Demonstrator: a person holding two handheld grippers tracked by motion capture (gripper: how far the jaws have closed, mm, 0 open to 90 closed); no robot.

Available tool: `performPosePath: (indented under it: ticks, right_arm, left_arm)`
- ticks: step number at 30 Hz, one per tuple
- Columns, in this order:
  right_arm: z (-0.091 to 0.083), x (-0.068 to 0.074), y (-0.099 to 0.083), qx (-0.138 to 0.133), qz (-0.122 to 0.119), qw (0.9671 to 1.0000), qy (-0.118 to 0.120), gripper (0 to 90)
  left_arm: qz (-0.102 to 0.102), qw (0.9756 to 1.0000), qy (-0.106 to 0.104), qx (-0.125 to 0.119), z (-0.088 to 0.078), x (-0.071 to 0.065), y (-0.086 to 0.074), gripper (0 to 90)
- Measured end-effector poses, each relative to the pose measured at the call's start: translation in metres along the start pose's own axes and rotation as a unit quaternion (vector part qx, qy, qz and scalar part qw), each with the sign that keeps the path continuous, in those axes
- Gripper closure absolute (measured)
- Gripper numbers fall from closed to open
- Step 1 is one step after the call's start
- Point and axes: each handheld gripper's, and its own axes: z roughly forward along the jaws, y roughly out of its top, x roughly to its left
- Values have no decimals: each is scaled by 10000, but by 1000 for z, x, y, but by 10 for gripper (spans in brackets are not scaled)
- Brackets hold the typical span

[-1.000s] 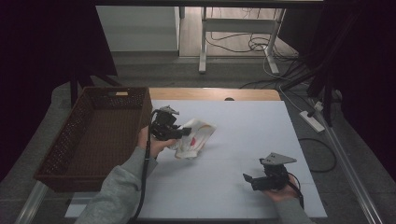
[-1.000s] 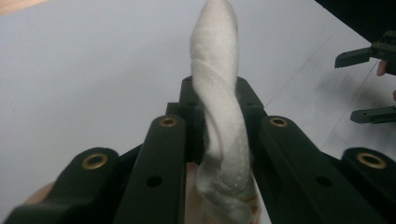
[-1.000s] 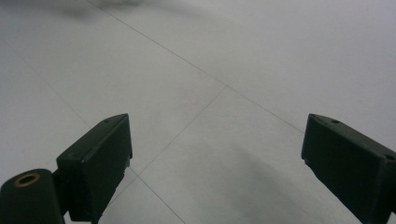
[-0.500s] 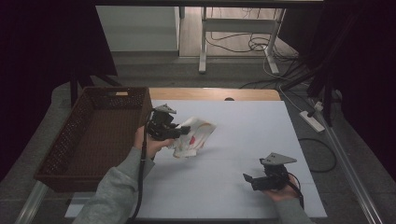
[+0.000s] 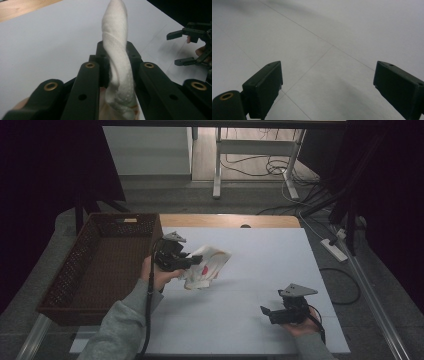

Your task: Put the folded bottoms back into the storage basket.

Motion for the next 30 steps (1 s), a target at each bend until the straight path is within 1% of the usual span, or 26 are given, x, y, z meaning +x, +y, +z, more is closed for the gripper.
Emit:
performPosePath:
  ticks: [1,11,21,30]
  right_arm:
    - [0,0,0,-6,-1,10000,-4,92]
    - [0,0,0,-3,-7,10000,-10,92]
    - [0,0,0,6,-2,10000,-9,93]
    - [0,0,0,16,-9,10000,-16,93]
  left_arm:
    - [-5,10000,-10,-39,-2,0,-1,776]
    - [0,9999,-22,-118,-14,0,-4,775]
    - [-37,9998,-25,-197,-20,2,-9,775]
    - [-25,9997,-24,-240,-26,3,-11,775]
